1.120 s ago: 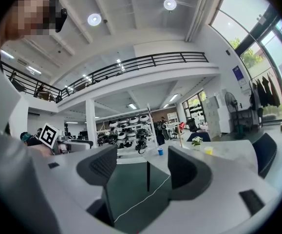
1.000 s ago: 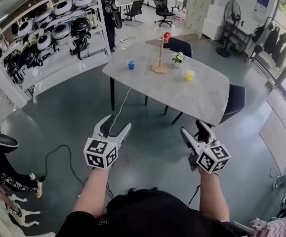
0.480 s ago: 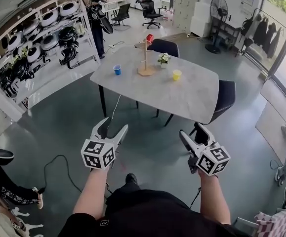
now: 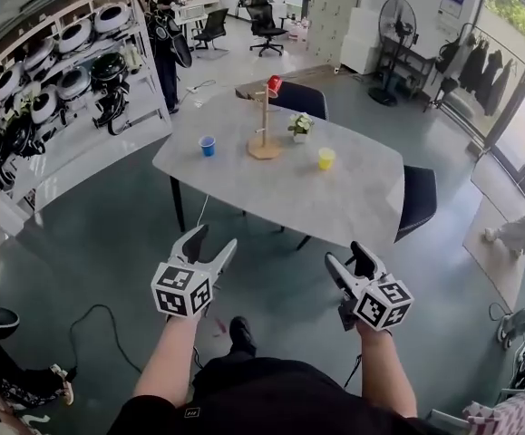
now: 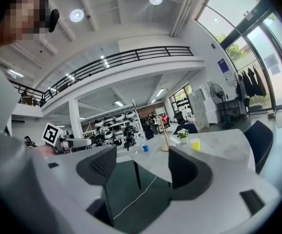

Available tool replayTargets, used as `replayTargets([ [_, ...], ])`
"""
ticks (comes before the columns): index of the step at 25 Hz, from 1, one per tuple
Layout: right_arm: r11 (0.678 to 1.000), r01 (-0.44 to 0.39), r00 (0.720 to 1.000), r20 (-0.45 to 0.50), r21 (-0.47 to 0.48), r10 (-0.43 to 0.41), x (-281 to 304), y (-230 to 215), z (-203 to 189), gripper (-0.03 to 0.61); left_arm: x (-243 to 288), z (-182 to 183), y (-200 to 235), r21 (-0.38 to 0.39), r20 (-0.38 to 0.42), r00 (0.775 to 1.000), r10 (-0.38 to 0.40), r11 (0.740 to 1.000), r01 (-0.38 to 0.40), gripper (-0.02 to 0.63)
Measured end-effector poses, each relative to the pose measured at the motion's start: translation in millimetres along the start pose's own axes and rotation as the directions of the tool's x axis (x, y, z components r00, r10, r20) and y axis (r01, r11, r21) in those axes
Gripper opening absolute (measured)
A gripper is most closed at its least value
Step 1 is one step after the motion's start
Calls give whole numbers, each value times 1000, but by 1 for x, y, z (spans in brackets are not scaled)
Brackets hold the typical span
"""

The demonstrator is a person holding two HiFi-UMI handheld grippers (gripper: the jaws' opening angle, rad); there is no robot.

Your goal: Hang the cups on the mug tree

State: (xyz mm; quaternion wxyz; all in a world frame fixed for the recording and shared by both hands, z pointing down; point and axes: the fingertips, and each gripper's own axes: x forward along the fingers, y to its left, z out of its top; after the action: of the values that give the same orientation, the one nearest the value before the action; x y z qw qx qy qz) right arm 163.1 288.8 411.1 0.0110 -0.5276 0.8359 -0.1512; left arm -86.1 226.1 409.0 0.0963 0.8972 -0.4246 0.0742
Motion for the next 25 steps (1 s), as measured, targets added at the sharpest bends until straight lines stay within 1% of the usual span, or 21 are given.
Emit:
replayTargets([
  [4,1000,16,1000,-20,6,-16,64,-6,5,302,35,10,50,14,-7,1000,-20,1000,20,285],
  [7,1000,21,999,-34,-7,-21,115,-5,11,302,56,15,90,8,-13,999,-34,999,34,285],
  [11,999,22,998,-62,-48,-25,173,5,20,302,73,18,139,-13,-20,998,-52,999,51,285],
  [15,997,23,998,-63,-67,-28,213,11,27,302,83,22,180,-25,-11,999,-46,999,46,285],
  [20,997,17,997,-80,-77,-23,247,11,27,301,98,34,204,-16,10,998,-60,998,60,284],
  [25,997,23,997,-68,-68,-28,274,-1,34,301,126,36,217,-18,-14,997,-77,997,77,284],
])
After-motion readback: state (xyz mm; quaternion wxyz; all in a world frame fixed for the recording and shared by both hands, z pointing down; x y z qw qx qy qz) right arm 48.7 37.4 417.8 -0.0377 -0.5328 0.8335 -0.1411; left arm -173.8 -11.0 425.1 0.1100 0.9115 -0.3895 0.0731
